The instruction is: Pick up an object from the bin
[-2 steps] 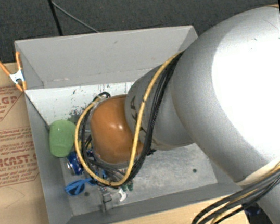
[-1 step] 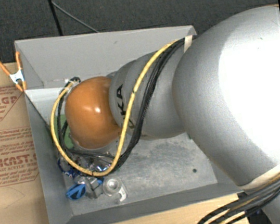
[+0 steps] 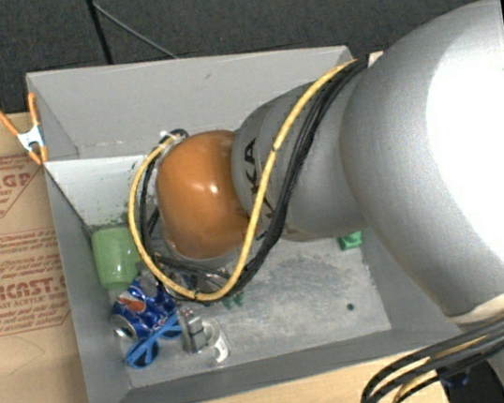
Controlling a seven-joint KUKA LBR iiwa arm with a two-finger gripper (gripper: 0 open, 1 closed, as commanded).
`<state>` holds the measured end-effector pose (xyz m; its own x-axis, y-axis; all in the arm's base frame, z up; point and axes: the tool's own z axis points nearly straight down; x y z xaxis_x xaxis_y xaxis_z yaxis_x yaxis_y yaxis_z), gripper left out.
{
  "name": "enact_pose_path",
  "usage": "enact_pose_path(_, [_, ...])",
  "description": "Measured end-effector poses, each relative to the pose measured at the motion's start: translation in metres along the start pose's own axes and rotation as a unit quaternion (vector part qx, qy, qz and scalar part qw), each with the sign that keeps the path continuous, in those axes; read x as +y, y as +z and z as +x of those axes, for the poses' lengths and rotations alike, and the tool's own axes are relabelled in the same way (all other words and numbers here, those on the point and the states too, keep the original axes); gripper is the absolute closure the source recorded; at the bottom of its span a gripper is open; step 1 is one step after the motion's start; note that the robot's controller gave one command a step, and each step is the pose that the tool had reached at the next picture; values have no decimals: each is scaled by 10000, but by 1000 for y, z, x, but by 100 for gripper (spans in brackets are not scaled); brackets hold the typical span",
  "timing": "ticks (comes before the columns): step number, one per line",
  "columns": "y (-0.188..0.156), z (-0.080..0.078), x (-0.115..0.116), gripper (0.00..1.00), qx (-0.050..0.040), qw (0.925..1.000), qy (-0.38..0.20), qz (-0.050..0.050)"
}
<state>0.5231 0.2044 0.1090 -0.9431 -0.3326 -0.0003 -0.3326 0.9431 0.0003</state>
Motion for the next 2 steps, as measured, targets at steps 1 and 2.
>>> enact_pose_path(1, [39,9,-3,0,-15,9954,955,-11])
enact_pose_path(2, [39,9,-2,0,-23,9954,954,-16])
